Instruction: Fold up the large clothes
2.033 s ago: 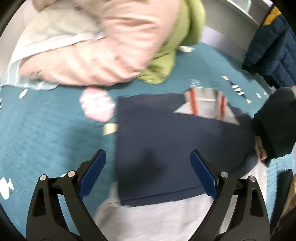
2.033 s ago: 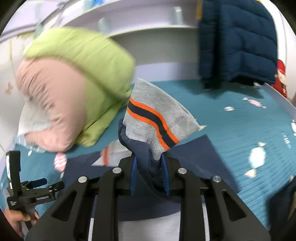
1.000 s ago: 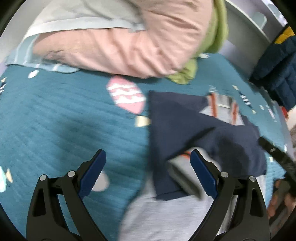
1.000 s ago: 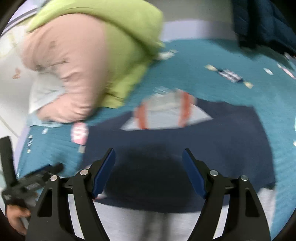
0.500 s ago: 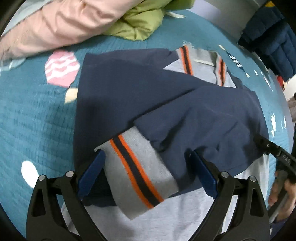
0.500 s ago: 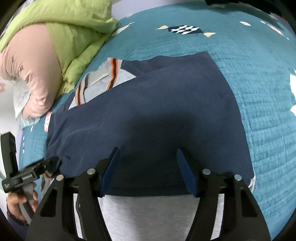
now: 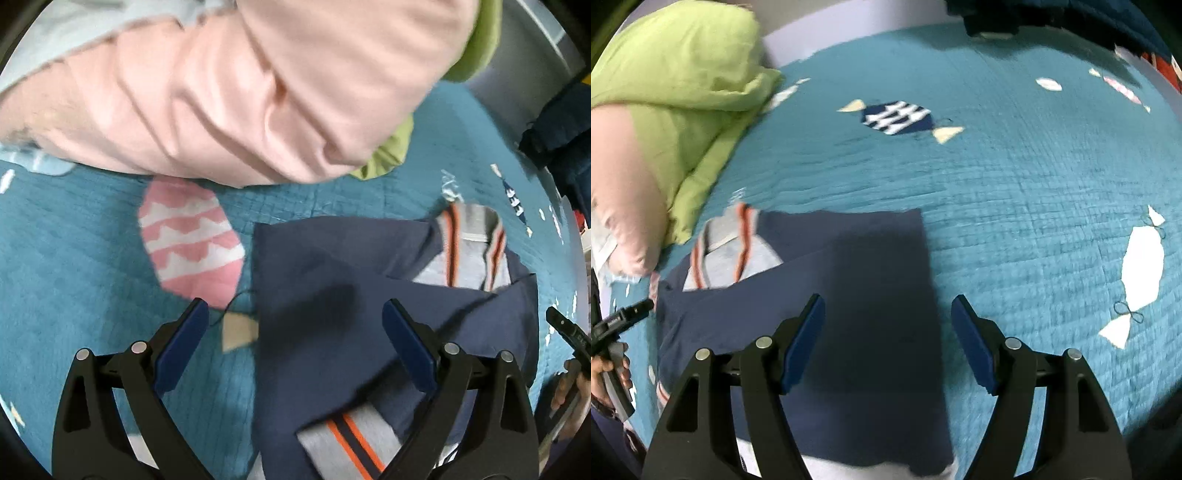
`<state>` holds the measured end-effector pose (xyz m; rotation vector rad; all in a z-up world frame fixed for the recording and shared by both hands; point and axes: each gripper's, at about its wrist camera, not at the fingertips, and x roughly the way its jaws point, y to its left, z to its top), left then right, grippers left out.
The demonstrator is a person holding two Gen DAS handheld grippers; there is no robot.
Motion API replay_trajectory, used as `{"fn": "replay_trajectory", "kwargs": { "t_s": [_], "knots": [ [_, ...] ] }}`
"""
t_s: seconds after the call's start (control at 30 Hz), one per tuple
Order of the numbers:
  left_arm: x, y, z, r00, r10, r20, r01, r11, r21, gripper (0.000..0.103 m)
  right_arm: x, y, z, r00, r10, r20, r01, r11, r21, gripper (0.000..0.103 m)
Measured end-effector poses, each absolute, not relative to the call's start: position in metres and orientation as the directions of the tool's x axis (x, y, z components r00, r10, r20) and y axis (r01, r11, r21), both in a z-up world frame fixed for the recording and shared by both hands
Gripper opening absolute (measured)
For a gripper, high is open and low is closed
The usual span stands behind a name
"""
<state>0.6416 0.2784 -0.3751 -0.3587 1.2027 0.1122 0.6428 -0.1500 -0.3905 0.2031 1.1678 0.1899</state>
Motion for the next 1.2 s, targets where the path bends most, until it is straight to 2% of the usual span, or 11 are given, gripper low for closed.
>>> {"fn": "replay_trajectory", "kwargs": {
  "t_s": [0.17, 0.5, 0.57, 0.63, 0.8, 0.83, 0.87, 0.9, 0.97, 1.03, 1.2],
  "knots": [
    [0.662, 0.279, -0.393, 0.331, -0.131, -0.935, -0.269, 0.936, -0.226, 0.094, 0.662, -0.162, -0.399, 0.368, 0.235, -0.900, -0.001, 0.968, 0.252, 0.068],
    [0.680, 0.261, -0.403, 0.254, -0.084, -0.963, -0.245, 0.958, -0.148, 0.093, 0.690, -0.176, -0.419, 0.267, 0.302, -0.915, 0.107, 0.934, 0.340, 0.070],
    [0.685, 0.255, -0.404, 0.255, -0.085, -0.963, -0.237, 0.960, -0.147, 0.081, 0.694, -0.174, -0.420, 0.258, 0.315, -0.913, 0.110, 0.930, 0.352, 0.070],
    [0.687, 0.248, -0.400, 0.260, -0.083, -0.962, -0.212, 0.967, -0.141, 0.074, 0.696, -0.169, -0.417, 0.267, 0.335, -0.904, 0.093, 0.924, 0.370, 0.070],
    [0.692, 0.244, -0.401, 0.268, -0.078, -0.960, -0.216, 0.966, -0.139, 0.064, 0.708, -0.151, -0.426, 0.248, 0.348, -0.904, 0.070, 0.924, 0.375, 0.070],
    [0.691, 0.245, -0.401, 0.273, -0.083, -0.958, -0.217, 0.965, -0.145, 0.059, 0.709, -0.149, -0.428, 0.251, 0.342, -0.905, 0.071, 0.926, 0.370, 0.067],
    [0.690, 0.247, -0.400, 0.281, -0.096, -0.955, -0.213, 0.964, -0.160, 0.048, 0.709, -0.146, -0.428, 0.263, 0.329, -0.907, 0.068, 0.931, 0.358, 0.056],
    [0.688, 0.250, -0.398, 0.286, -0.123, -0.950, -0.211, 0.959, -0.188, 0.044, 0.709, -0.144, -0.428, 0.269, 0.318, -0.909, 0.060, 0.937, 0.345, 0.051],
    [0.683, 0.257, -0.396, 0.284, -0.161, -0.945, -0.197, 0.955, -0.222, 0.032, 0.709, -0.141, -0.427, 0.278, 0.256, -0.926, 0.045, 0.959, 0.279, 0.023],
    [0.683, 0.257, -0.397, 0.282, -0.172, -0.944, -0.185, 0.956, -0.230, 0.030, 0.707, -0.142, -0.425, 0.287, 0.270, -0.919, 0.031, 0.956, 0.290, 0.017],
    [0.689, 0.253, -0.401, 0.265, -0.179, -0.948, -0.195, 0.953, -0.234, 0.030, 0.707, -0.148, -0.426, 0.278, 0.319, -0.906, 0.027, 0.940, 0.339, 0.013]
  ]
}}
